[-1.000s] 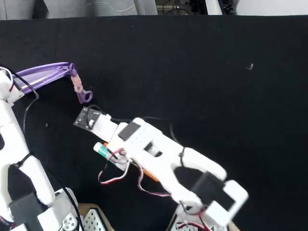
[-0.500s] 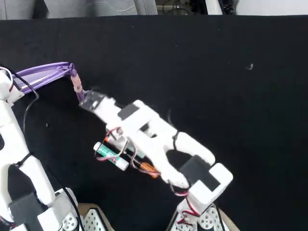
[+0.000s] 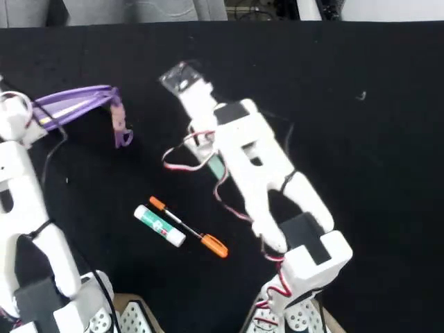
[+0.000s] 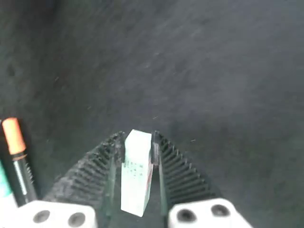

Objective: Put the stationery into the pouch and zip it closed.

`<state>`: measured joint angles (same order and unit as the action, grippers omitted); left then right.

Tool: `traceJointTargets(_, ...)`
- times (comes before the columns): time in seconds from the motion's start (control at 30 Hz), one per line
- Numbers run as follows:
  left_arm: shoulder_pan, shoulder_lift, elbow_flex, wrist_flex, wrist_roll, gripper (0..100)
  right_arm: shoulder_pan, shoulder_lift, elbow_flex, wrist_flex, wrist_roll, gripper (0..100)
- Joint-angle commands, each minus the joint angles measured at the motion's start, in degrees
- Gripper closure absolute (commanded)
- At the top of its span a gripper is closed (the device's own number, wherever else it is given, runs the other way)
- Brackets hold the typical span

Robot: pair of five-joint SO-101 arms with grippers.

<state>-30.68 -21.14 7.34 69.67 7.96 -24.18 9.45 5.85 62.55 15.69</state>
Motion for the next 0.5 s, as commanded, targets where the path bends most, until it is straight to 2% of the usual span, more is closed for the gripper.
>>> traceJointTargets(0.0, 6.4, -0.4, -4.8, 2.5, -0.3, 97, 3.2, -7.4, -7.7, 1.7, -3.2, 98.7)
traceJointTargets(0.1, 10.6, -0.4, -8.4, 6.2, -0.3, 97, 4.4, -13.6, -8.0, 1.1, -7.3, 98.7)
traceJointTargets(0.23, 15.3, -0.3, -12.1, 10.3, -0.1, 97, 4.7, -20.7, -7.2, -1.6, -8.3, 98.7)
traceJointTargets(0.47, 20.1, -0.3, -12.4, 12.4, 0.1, 97, 4.6, -34.2, 0.7, -11.2, -13.4, 98.7)
